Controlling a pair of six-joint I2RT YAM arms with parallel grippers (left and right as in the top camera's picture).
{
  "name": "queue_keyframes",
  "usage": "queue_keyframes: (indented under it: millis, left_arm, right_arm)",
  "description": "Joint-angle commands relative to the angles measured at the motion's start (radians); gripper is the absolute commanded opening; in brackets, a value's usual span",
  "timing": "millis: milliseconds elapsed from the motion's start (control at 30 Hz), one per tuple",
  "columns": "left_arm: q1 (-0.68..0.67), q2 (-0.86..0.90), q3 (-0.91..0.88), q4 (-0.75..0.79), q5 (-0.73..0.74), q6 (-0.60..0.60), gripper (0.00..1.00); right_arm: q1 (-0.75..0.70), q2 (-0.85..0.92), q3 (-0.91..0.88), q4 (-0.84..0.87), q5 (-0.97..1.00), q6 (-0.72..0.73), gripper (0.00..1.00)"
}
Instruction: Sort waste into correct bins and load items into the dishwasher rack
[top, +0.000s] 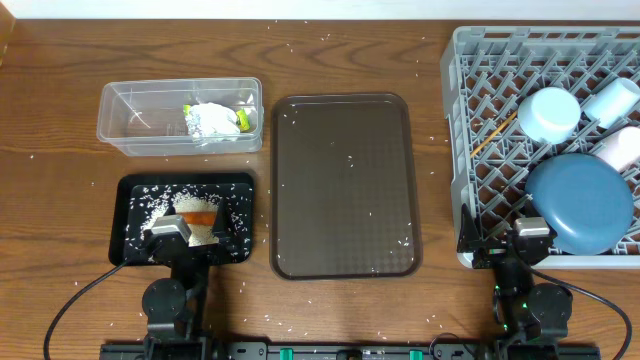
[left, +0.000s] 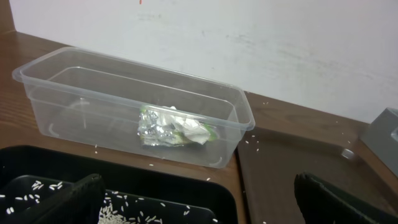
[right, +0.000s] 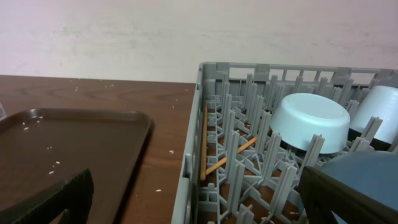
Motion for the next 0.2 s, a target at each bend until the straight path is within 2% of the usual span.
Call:
queue_keyframes:
  millis: [0, 167]
  left_arm:
    - [-0.003, -0.007, -0.024, -0.023, -0.008, 0.013, 0.98]
    - [-0.003, -0.007, -0.024, -0.023, -0.008, 0.013, 0.98]
  right_arm:
    - [-0.009, -0.006, -0.001, -0.005, 0.006, -0.016, 0.99]
    - [-0.009, -0.006, -0.001, -0.005, 0.006, -0.015, 0.99]
